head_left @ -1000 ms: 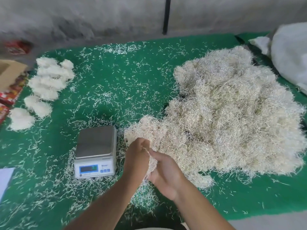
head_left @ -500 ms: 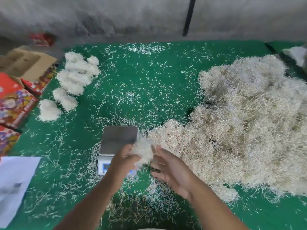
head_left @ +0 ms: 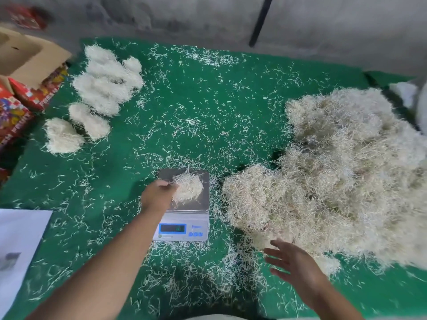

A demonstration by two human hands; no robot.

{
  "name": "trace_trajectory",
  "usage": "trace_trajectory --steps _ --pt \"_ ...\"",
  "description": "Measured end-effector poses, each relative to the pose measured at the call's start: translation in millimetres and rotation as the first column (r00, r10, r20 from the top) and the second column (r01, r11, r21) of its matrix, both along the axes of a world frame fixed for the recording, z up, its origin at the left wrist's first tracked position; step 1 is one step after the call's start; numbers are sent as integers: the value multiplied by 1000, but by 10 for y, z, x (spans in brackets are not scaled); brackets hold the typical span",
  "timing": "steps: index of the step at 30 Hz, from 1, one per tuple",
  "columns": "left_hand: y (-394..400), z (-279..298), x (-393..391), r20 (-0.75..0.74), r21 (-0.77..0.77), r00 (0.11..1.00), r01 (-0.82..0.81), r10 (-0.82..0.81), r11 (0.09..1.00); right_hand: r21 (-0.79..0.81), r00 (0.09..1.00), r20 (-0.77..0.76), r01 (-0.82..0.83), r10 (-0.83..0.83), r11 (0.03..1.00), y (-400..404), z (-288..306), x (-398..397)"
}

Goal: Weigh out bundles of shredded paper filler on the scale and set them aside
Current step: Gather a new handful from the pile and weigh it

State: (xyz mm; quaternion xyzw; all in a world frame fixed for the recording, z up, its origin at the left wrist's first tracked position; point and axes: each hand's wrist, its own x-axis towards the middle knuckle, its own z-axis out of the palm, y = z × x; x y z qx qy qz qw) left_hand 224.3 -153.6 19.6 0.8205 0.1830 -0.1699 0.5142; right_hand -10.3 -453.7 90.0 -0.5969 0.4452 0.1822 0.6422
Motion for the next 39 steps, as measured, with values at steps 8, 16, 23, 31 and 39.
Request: trace_trajectory --steps 8,16,23,31,39 --pt "842 50 -517 100 19 995 1 -3 1000 -454 931 -28 -335 363 825 181 -471 464" --pt "946 86 -1343 -65 -21 998 0 -2 1000 -465 848 -164 -518 504 718 270 -800 989" --pt "287 110 -1679 -200 -75 881 423 -430 903 -571 974 166 -30 152 820 164 -458 681" --pt "-837 526 -1636 -266 -510 724 455 -637 730 -407 938 345 192 -44 893 43 42 76" --pt "-1684 806 -1708 -468 -616 784 41 -408 787 -247 921 278 -207 274 947 203 137 -358"
